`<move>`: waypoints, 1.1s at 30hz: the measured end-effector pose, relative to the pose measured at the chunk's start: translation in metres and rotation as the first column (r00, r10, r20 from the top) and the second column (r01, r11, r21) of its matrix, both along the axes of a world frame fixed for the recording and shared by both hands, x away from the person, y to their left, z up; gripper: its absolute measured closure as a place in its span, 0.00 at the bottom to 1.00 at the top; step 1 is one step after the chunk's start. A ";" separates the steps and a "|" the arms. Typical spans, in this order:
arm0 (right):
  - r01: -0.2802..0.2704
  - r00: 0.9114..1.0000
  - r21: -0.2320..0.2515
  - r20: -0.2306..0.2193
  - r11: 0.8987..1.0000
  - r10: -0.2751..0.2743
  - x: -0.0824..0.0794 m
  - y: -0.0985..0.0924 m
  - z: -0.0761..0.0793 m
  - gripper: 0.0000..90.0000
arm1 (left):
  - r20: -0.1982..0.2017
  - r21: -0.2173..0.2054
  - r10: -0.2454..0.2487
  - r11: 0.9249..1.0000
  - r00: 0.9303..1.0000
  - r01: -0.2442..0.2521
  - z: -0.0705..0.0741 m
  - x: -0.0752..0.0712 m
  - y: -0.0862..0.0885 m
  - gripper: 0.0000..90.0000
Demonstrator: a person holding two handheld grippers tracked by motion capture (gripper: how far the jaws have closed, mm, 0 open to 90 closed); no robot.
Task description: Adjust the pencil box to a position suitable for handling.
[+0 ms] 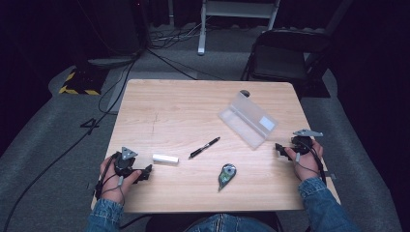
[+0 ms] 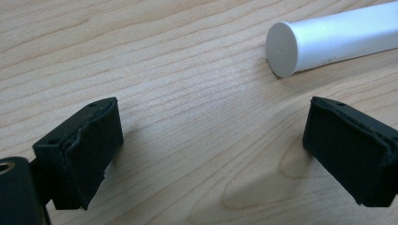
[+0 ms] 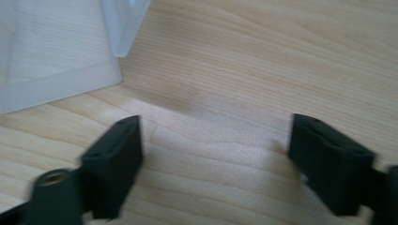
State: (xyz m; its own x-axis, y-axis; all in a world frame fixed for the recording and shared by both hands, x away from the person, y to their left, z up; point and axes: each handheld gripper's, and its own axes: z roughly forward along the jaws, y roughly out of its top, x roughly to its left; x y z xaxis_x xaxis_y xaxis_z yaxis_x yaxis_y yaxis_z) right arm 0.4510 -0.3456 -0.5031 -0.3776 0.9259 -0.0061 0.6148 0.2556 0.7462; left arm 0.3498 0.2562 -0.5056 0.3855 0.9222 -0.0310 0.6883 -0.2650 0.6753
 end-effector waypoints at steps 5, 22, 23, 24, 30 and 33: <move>-0.001 1.000 0.063 0.013 0.998 0.000 -0.005 -0.001 0.005 0.36 | 0.000 0.000 -0.001 1.000 1.000 0.001 0.000 0.000 0.000 0.06; -0.020 0.999 0.169 0.052 0.985 0.011 -0.003 0.044 0.014 0.26 | 0.003 0.001 0.003 1.000 1.000 -0.003 0.000 0.000 0.000 0.07; -0.004 0.999 0.190 0.049 0.982 -0.006 -0.001 0.047 0.014 0.26 | 0.003 0.002 0.003 1.000 1.000 -0.003 0.000 0.000 0.000 0.07; -0.001 0.999 0.192 0.046 0.981 -0.008 0.001 0.049 0.014 0.26 | 0.003 0.002 0.003 1.000 1.000 -0.003 0.000 0.000 0.000 0.07; 0.000 1.000 0.127 0.021 0.992 -0.002 0.013 0.069 0.008 0.24 | 0.003 0.001 0.003 1.000 1.000 -0.003 0.000 0.000 0.000 0.07; -0.009 1.000 0.096 0.016 0.995 0.008 0.016 0.076 0.005 0.26 | 0.002 0.001 0.003 1.000 1.000 -0.003 0.000 0.000 0.000 0.07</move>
State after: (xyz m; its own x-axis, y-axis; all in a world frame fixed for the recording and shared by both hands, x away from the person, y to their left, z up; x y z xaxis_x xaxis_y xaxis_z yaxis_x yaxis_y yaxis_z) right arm 0.4669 -0.2698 -0.4983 -0.3862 0.9192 0.0772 0.6010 0.1873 0.7770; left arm 0.3495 0.2560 -0.5057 0.3832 0.9232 -0.0288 0.6874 -0.2642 0.6765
